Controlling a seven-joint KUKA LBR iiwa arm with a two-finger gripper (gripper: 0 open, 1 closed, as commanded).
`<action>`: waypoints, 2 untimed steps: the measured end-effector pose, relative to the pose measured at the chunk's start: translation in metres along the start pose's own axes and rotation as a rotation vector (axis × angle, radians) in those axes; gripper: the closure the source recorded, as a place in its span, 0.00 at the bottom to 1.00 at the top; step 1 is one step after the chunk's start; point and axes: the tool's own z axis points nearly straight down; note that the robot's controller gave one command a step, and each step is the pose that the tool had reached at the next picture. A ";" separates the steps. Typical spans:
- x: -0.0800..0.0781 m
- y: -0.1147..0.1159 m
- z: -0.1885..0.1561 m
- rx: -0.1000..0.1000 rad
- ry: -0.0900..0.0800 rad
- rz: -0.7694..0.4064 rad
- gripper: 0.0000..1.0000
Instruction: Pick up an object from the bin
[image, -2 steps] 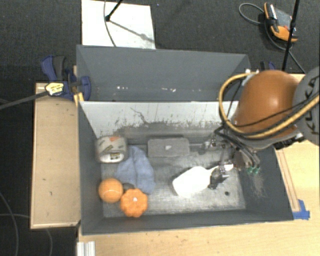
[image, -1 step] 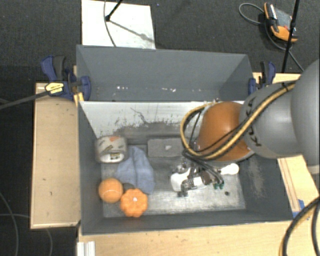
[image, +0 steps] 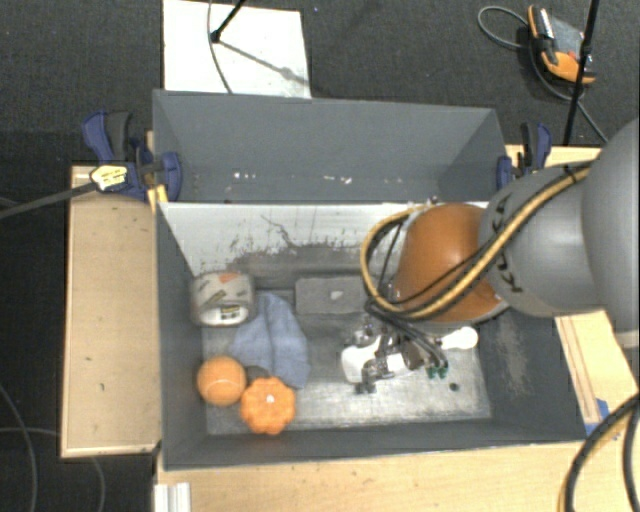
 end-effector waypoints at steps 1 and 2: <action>0.000 0.000 0.000 0.000 0.000 0.000 1.00; 0.004 0.008 -0.114 0.002 0.002 -0.005 1.00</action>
Offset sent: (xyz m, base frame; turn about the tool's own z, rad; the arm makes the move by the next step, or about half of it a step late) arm -0.0068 0.0065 0.1131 -0.0034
